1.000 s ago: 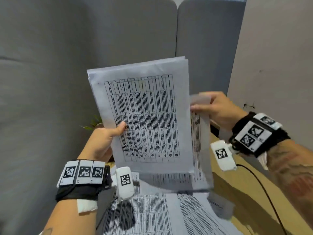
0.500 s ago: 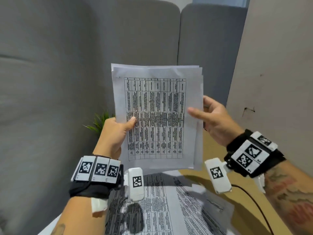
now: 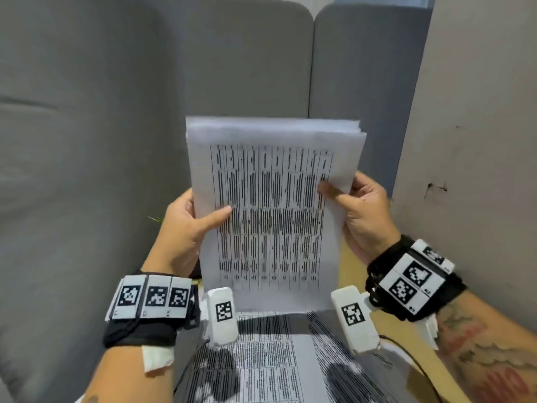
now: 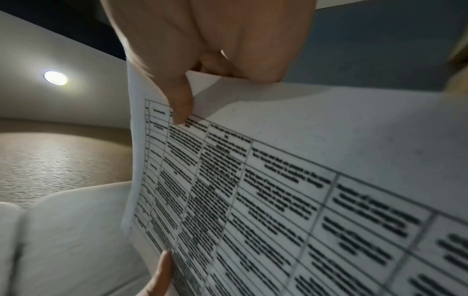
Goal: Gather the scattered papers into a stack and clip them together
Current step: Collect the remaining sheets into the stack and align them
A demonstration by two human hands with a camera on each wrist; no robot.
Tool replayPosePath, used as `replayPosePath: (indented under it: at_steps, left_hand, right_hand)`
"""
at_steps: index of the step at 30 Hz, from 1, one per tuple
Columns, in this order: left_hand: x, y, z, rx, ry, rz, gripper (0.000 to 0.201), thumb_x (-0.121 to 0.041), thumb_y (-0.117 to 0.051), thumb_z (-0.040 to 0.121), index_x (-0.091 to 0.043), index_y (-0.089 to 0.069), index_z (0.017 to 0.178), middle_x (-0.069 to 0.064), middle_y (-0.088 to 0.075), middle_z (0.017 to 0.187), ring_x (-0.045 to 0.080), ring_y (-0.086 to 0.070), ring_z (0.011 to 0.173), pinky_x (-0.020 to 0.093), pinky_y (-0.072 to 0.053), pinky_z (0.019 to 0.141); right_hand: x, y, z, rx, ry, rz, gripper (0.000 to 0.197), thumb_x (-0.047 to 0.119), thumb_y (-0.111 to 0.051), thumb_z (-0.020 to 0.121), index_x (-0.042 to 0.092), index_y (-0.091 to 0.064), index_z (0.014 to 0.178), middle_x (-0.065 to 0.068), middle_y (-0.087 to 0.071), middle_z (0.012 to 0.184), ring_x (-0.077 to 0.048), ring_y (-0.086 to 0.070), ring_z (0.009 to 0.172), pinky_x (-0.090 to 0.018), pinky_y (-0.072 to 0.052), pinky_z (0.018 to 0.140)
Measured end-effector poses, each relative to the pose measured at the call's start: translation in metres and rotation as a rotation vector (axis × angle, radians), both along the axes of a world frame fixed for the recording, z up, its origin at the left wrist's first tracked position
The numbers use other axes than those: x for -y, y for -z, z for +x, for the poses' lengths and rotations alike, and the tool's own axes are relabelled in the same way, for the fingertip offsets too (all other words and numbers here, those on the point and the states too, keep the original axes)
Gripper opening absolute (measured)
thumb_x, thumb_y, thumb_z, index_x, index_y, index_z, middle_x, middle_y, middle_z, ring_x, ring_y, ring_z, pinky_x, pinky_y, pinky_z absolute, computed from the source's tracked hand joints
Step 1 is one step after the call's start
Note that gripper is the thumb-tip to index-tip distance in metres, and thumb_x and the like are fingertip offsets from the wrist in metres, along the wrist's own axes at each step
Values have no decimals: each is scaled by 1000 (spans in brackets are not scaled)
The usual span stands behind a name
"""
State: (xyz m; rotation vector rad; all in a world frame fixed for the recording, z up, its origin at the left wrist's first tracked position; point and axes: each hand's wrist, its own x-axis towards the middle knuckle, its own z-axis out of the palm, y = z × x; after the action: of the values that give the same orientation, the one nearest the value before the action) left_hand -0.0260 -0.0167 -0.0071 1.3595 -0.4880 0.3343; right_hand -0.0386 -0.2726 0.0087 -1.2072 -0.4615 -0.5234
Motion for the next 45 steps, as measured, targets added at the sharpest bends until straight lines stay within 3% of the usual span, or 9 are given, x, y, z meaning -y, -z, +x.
replayPosePath:
  at_steps: [3, 8, 11, 14, 19, 24, 28, 37, 45]
  left_hand:
    - [0, 17, 8, -130, 4, 75, 30, -6, -69, 75, -9, -65, 105, 2, -76, 92, 19, -70, 89, 23, -58, 69]
    - [-1, 33, 16, -250, 119, 170, 41, -9, -77, 79, -1, -65, 117, 12, -72, 114, 27, -68, 110, 43, -51, 96]
    - [-4, 32, 11, -265, 190, 205, 66, -29, -86, 64, -1, -64, 119, 14, -72, 115, 28, -67, 110, 48, -51, 97]
    - [-4, 21, 6, -145, 36, 147, 29, -12, -79, 77, -4, -68, 102, 6, -76, 92, 21, -72, 92, 50, -54, 93]
    - [-28, -1, 0, 49, -276, 2, 18, 0, -71, 82, -16, -77, 76, 4, -73, 77, 17, -68, 72, 43, -58, 66]
    - [-49, -7, 1, 74, -442, -275, 18, -8, -70, 87, -6, -69, 106, 7, -74, 100, 18, -73, 88, 34, -60, 77]
    - [-50, -6, 1, 80, -497, -278, 6, -10, -70, 88, -15, -67, 86, -10, -73, 77, 8, -70, 75, 26, -58, 76]
    - [-42, -2, 7, 38, -498, -228, 10, -7, -69, 88, -16, -67, 92, -9, -71, 89, -1, -70, 76, 16, -53, 74]
    - [-42, 4, 8, -137, -512, -233, 28, -27, -67, 91, -15, -52, 71, -5, -57, 80, 1, -52, 73, 9, -39, 65]
  right_hand:
    - [5, 37, 1, -152, -57, -33, 42, 20, -84, 63, 8, -73, 103, -16, -74, 106, -28, -71, 92, -42, -60, 84]
    - [13, 74, 6, -341, -115, -138, 87, 41, -98, 41, 7, -67, 115, -13, -73, 114, -29, -69, 108, -45, -51, 98]
    - [10, 59, 7, -280, -59, -104, 50, 20, -85, 64, 6, -69, 110, -13, -74, 111, -32, -68, 110, -37, -55, 90]
    - [-2, 31, 9, -197, -85, -50, 34, 10, -71, 75, 5, -69, 108, -9, -75, 108, -23, -70, 103, -28, -57, 84]
    - [-17, 19, 29, -424, -154, -166, 56, 54, -37, 98, 9, -62, 120, 5, -65, 75, -11, -57, 64, -25, -43, 60]
    - [-15, 68, 48, -724, -86, -1196, 31, 39, -60, 95, 19, -59, 119, -4, -66, 114, -19, -62, 95, -42, -54, 91]
    - [-44, 86, 45, -583, -24, -1911, 89, 59, -81, 68, 22, -45, 141, -1, -51, 140, -26, -54, 120, -44, -46, 103]
    - [-54, 86, 49, -645, -152, -1824, 53, 39, -86, 71, 12, -68, 113, -4, -74, 108, -25, -69, 98, -37, -57, 85]
    - [-16, 18, 0, 52, 131, -1646, 17, 22, -76, 82, 16, -63, 72, 3, -61, 70, -13, -55, 68, -38, -47, 63]
